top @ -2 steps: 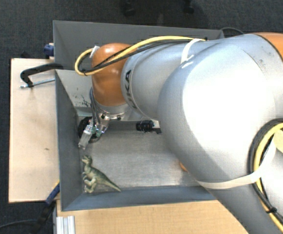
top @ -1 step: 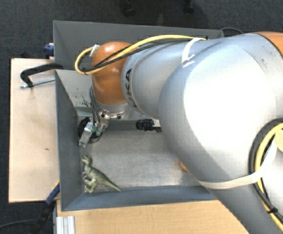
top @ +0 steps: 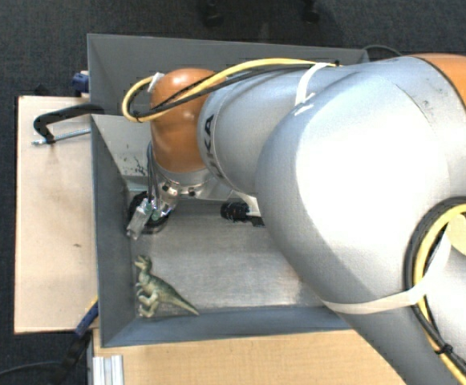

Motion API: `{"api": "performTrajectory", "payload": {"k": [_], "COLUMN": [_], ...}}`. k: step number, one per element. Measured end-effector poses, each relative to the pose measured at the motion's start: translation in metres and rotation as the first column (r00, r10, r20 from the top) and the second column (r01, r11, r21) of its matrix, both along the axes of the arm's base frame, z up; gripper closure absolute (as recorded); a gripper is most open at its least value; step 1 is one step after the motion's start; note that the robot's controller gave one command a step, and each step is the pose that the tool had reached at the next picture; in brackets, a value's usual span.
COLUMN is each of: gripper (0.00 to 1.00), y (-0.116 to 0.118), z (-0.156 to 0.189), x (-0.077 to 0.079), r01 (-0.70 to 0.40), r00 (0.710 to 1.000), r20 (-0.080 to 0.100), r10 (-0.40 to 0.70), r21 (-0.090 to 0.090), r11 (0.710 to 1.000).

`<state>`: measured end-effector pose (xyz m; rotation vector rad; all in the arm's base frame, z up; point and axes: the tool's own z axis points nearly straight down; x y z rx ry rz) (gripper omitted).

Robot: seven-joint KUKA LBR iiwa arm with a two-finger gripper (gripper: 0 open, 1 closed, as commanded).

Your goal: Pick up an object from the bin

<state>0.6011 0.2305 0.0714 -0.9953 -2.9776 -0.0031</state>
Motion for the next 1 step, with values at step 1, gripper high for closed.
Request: {"api": "performTrajectory", "payload": {"k": [1], "gripper": [1.00], "y": [-0.0109], "z": [0.1602], "x": [-0.0011], "r01": [-0.028], "r00": [1.000], "r20": [0.014], "r10": [0.028], "r21": [0.003], "r11": [1.000]}}
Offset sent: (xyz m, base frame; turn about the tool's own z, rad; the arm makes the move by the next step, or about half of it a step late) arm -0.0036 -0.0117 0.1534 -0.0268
